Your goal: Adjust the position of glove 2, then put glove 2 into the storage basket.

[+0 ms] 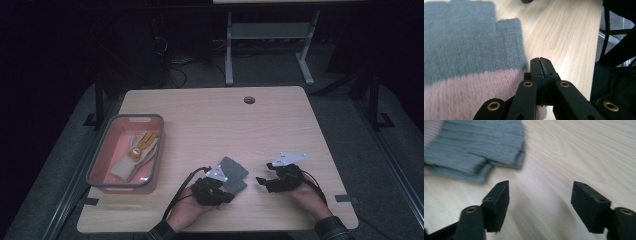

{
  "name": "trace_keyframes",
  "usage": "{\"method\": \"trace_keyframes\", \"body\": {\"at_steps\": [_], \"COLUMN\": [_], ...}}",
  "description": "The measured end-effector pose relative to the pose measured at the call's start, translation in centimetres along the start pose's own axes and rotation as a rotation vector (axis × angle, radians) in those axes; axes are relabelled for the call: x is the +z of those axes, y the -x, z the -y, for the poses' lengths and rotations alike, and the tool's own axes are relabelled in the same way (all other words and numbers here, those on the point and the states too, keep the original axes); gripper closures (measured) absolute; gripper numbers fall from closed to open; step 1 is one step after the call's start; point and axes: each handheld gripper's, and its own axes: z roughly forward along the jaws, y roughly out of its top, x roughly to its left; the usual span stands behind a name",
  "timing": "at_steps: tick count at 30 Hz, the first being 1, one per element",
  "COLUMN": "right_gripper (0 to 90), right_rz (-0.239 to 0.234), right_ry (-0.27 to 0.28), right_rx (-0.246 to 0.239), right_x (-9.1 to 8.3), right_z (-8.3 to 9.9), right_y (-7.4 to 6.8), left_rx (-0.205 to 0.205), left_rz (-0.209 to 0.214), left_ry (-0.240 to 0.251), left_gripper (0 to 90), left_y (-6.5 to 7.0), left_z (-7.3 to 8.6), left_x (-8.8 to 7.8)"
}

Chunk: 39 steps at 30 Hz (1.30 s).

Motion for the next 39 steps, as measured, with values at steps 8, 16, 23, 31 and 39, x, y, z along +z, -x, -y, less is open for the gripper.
{"method": "trace_keyframes", "body": {"at_steps": [8,16,23,31,39], "right_gripper": [23.6,19.5,17.2,16.3,16.3], "right_rz": [0.047,0.056,0.047,0.042,0.043], "right_ry": [-0.025,-0.027,-0.018,-0.009,-0.008], "right_rx": [0.016,0.025,0.031,0.027,0.028], "right_x": [0.4,0.5,0.7,0.8,0.8], "right_z": [0.3,0.6,0.7,0.8,0.8], "right_y": [0.6,0.8,1.1,1.1,1.1], "left_rx": [-0.003,0.037,0.078,0.116,0.116], "left_rz": [-0.015,-0.022,-0.055,-0.108,-0.157], "left_ry": [-0.004,0.011,0.028,-0.02,-0.058], "left_gripper": [89.0,80.5,47.4,14.2,12.7], "left_y": [-1.0,-0.7,-1.5,-3.9,-4.8], "left_z": [1.0,0.4,-0.6,-1.5,-1.3], "left_x": [-1.7,-2.5,-3.6,-2.7,-1.1]}}
